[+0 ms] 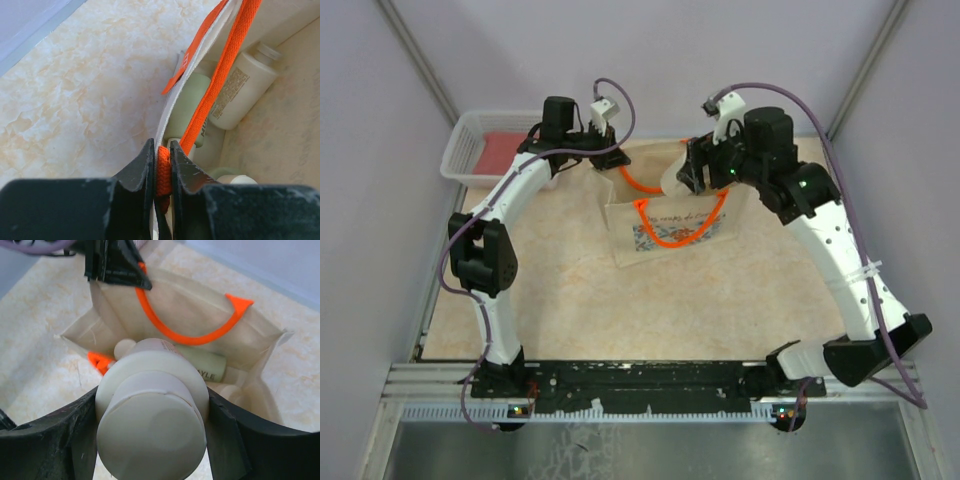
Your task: Place the personal care products into the canvas bag
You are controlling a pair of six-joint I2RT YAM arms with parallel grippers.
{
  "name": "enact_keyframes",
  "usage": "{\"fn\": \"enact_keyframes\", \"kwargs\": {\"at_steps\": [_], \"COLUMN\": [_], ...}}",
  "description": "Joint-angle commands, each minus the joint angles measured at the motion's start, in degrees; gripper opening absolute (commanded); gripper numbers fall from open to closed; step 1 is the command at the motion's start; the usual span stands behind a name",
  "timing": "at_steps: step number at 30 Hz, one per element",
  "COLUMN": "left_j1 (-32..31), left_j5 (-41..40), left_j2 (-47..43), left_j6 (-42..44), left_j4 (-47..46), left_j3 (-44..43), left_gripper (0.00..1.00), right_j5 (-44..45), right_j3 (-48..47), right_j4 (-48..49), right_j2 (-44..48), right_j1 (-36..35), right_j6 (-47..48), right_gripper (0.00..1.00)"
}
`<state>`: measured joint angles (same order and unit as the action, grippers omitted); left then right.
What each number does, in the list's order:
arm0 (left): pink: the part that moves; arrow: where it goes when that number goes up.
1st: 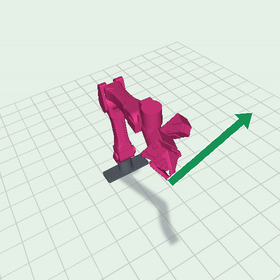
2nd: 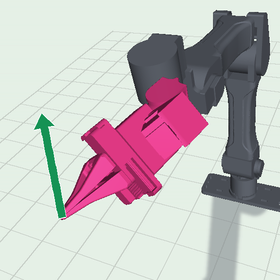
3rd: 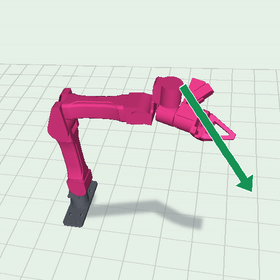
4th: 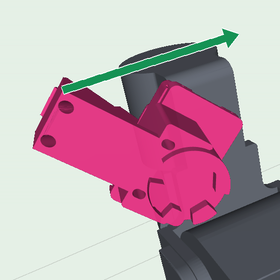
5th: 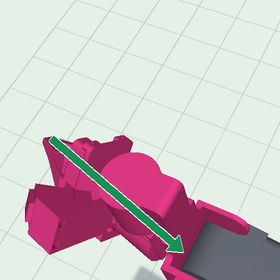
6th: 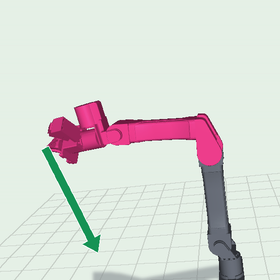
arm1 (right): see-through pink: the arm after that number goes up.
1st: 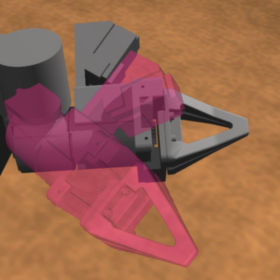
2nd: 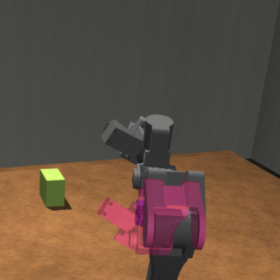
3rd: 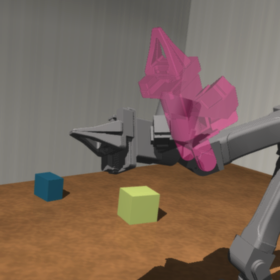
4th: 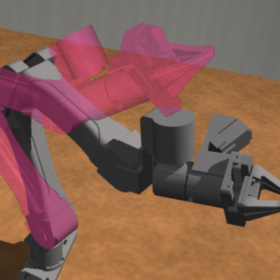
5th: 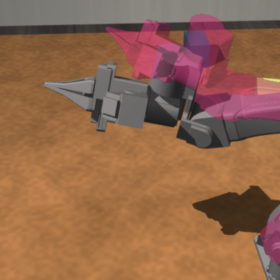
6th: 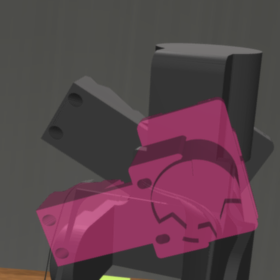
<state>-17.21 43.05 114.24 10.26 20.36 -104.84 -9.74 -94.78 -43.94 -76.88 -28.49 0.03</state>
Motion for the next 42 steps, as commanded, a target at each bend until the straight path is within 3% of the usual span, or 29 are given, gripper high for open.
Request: {"fn": "enact_keyframes", "kwargs": {"at_steps": [1,7,21,29,42], "left_j1": [0.7,0.7,0.7,0.7,0.7], "left_j5": [0.2,0.4,1.0,0.3,0.4], "left_j2": [-0.5,-0.7,-2.1,-2.3,-1.9], "left_j6": [0.4,0.5,0.9,1.0,0.7], "left_j4": [-1.0,-0.9,-0.2,0.1,0.2], "left_j3": [0.3,0.3,0.3,0.0,-0.8], "left_gripper": [0.00,0.00,0.00,0.00,0.00], "right_j5": [-6.0,-9.1,-14.5,-9.5,3.2], "right_j3": [-7.5,-6.2,6.7,5.6,2.6], "right_j4": [16.1,17.8,15.2,6.6,2.9], "right_j2": [3.0,-0.8,-5.2,-9.7,-16.9], "right_j1": [4.0,7.2,6.9,2.4,-2.2], "right_j6": [-2.8,-3.7,-4.2,0.6,2.6], "right_gripper": [0.00,0.00,0.00,0.00,0.00]}}
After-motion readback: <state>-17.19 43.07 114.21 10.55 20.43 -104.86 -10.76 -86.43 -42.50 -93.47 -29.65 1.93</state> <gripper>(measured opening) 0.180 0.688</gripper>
